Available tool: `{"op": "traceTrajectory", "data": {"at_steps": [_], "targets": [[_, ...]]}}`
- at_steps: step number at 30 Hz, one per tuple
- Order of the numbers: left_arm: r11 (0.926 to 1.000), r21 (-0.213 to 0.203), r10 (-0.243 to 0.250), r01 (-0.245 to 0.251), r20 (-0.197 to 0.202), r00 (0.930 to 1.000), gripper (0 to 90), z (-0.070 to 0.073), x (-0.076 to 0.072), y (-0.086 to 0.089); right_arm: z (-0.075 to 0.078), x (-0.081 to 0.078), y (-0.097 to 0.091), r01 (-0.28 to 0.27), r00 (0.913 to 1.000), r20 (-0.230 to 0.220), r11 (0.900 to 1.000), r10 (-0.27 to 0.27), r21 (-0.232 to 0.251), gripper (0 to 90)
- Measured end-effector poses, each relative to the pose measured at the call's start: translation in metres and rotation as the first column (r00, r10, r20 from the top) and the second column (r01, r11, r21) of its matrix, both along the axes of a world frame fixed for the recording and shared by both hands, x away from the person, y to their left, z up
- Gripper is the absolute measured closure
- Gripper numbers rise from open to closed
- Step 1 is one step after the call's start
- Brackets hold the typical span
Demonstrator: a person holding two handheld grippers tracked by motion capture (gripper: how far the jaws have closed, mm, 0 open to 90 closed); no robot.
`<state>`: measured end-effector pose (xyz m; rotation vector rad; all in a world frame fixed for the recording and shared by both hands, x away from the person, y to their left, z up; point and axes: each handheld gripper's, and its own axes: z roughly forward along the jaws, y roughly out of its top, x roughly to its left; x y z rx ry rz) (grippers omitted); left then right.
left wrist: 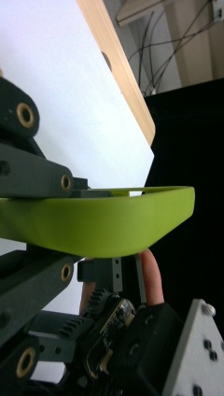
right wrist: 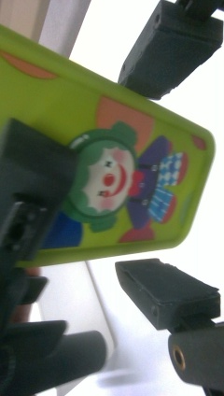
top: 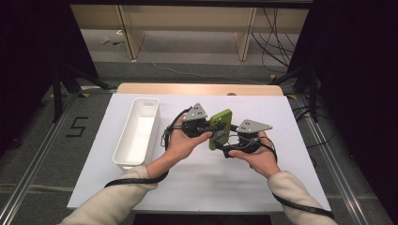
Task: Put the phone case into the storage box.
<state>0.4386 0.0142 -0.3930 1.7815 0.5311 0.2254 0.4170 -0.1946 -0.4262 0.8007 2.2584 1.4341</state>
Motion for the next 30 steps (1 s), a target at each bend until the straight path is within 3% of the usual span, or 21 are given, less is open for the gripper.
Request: {"op": "traceTrajectory", "data": {"at_steps": [16,21,30], "targets": [[0.9948,0.018,-0.101,0.101,0.006,0.9949,82.7,0.001,0.006,0.013,-0.009,0.007,-0.009,-0.056,0.9983,-0.02,0.998,0.055,-0.029,15.9],[0.9899,0.01,-0.142,0.142,0.004,0.9899,82.6,0.001,0.006,0.013,-0.012,0.008,-0.012,-0.083,0.996,-0.037,0.996,0.082,-0.034,16.7],[0.9745,-0.013,-0.224,0.224,0.017,0.9745,82.5,0.003,0.002,0.007,-0.015,0.005,-0.015,-0.139,0.989,-0.054,0.9898,0.138,-0.03,18.3]]}}
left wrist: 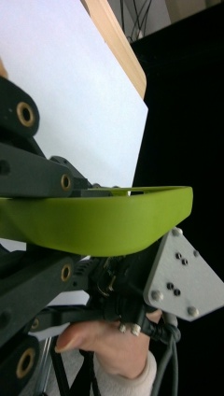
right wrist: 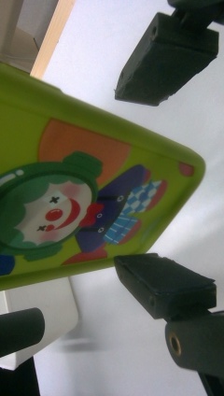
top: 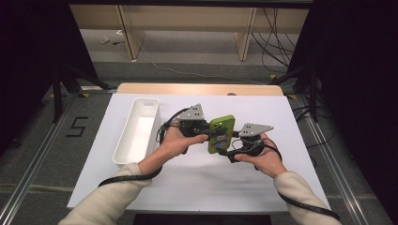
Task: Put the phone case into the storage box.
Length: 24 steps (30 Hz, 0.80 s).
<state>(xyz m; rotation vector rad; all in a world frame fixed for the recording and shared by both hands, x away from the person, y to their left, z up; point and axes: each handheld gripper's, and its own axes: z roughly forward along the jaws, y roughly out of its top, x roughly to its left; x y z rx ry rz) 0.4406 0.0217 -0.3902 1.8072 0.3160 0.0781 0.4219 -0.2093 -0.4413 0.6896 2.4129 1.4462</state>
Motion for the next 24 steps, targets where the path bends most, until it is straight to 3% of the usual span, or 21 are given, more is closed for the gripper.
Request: {"op": "traceTrajectory", "data": {"at_steps": [9,18,24], "targets": [[0.9996,-0.008,-0.028,0.028,0.005,0.9996,82.6,-0.0006,-0.0009,-0.0021,-0.0017,0.0002,0.0002,-0.04,0.9991,-0.012,0.9991,0.04,0.015,27.9],[0.999,-0.033,-0.029,0.029,0.012,0.9995,82.3,0.0006,0.0002,-0.0008,-0.0026,0.0008,-0.001,-0.083,0.9963,-0.02,0.9952,0.084,0.052,50.1],[0.9981,-0.051,-0.031,0.033,0.024,0.9992,78.5,0.0012,0.0023,0.0019,-0.0037,0.0028,-0.0046,-0.113,0.99,-0.074,0.9887,0.12,0.098,65.4]]}}
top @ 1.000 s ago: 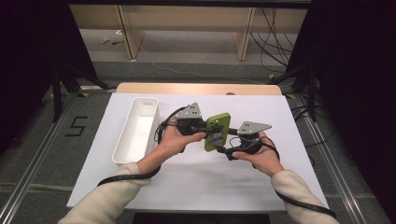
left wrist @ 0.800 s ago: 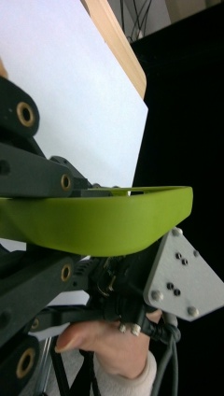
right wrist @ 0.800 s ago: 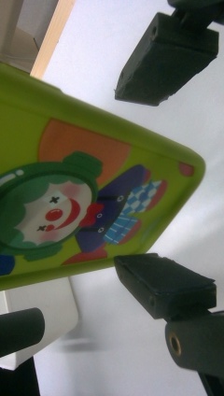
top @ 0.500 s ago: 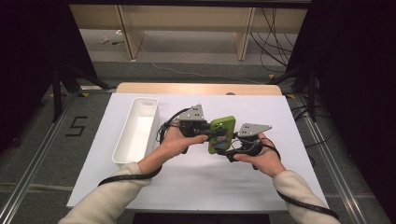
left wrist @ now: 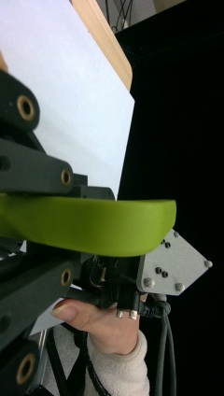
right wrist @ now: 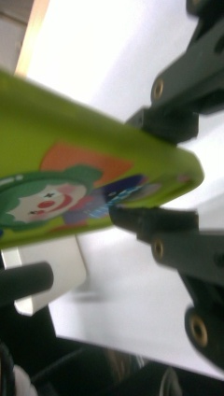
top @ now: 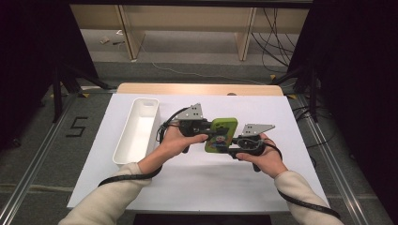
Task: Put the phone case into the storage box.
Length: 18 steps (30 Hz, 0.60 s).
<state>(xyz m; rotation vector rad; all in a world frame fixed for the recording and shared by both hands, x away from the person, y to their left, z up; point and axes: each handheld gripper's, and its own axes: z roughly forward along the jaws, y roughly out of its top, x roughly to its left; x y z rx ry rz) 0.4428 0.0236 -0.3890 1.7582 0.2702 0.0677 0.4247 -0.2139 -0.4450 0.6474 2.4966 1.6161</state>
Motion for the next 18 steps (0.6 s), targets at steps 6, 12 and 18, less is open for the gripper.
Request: {"op": "traceTrajectory", "data": {"at_steps": [6,12,18], "targets": [[0.9987,-0.009,0.05,-0.05,0.01,0.9987,59.2,0.0031,0.0025,0.0024,0.0029,-0.0009,-0.0021,-0.015,0.9995,-0.027,0.9997,0.015,0.017,77.6],[0.9874,0.029,0.156,-0.156,-0.001,0.9878,26.3,0.0048,0.0026,0.0027,0.0055,-0.0018,-0.0026,0.047,0.9979,-0.044,0.9989,-0.047,0.002,77.8],[0.9804,0.024,0.196,-0.195,-0.047,0.9794,24.5,0.0067,0.0018,0.0091,0.0104,-0.0028,-0.0038,0.158,0.9869,-0.032,0.9874,-0.158,-0.006,77.8]]}}
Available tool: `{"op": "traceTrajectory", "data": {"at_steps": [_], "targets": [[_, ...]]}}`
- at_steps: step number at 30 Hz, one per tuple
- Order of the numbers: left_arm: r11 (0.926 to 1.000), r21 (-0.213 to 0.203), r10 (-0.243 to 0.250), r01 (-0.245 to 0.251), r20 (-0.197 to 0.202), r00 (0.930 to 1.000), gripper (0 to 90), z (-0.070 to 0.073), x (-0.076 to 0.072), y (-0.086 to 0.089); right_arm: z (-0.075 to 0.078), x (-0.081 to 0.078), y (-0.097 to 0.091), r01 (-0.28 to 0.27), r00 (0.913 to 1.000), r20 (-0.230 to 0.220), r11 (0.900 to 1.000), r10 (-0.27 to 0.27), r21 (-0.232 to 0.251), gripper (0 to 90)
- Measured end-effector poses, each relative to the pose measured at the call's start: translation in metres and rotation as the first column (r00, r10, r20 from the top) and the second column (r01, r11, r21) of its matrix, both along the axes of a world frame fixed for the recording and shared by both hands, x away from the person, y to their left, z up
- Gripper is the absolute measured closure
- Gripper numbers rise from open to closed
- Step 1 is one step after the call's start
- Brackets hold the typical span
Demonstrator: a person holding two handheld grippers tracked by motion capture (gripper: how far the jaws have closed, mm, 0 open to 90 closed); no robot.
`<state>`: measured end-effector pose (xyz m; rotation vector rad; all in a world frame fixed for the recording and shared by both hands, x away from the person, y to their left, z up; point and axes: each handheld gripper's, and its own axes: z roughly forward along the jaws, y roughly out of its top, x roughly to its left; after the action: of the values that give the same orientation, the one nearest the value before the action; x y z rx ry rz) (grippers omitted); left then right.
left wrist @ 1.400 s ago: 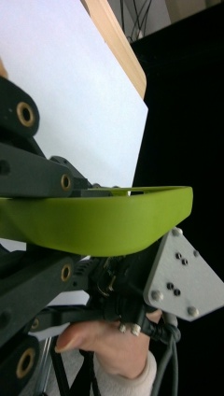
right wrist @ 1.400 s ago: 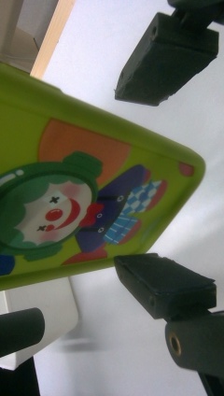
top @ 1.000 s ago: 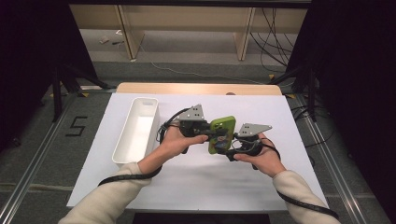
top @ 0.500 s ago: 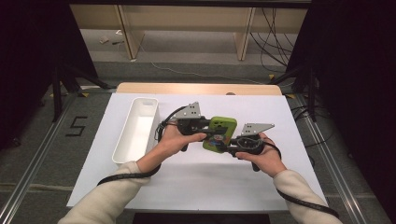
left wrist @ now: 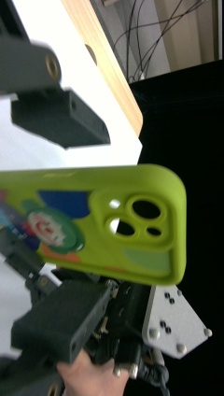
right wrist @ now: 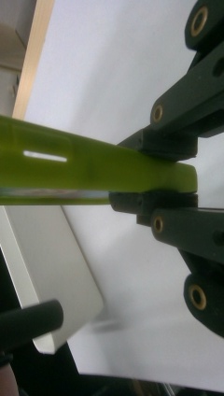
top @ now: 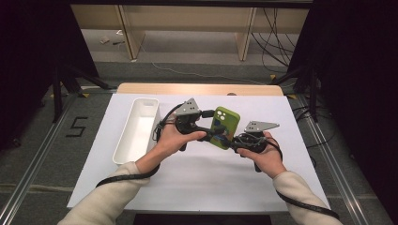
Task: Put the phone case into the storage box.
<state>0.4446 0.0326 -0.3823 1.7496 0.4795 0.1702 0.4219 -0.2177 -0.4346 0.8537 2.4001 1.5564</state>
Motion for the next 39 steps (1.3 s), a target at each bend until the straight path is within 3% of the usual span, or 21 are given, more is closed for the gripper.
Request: {"op": "traceTrajectory", "data": {"at_steps": [6,15,21,39], "targets": [[0.9978,0.002,0.067,-0.067,0.004,0.9977,13.9,0.002,-0.004,0.005,0.001,-0.001,0.003,0.081,0.9967,0.011,0.9963,-0.081,-0.027,77.8],[0.9858,0.026,0.164,-0.166,0.057,0.9848,0.0,0.002,-0.012,0.002,0.002,-0.002,0.011,0.169,0.9856,0.006,0.9843,-0.169,-0.049,77.8],[0.9796,0.03,0.194,-0.199,0.106,0.9752,0.0,0.002,-0.015,-0.005,0.001,-0.002,0.018,0.2,0.9797,-0.003,0.9773,-0.201,-0.07,77.8],[0.9686,0.019,0.243,-0.248,0.13,0.9612,0.0,0.001,-0.012,-0.022,0.0,-0.006,0.034,0.22,0.9754,0.001,0.971,-0.22,-0.094,77.7]]}}
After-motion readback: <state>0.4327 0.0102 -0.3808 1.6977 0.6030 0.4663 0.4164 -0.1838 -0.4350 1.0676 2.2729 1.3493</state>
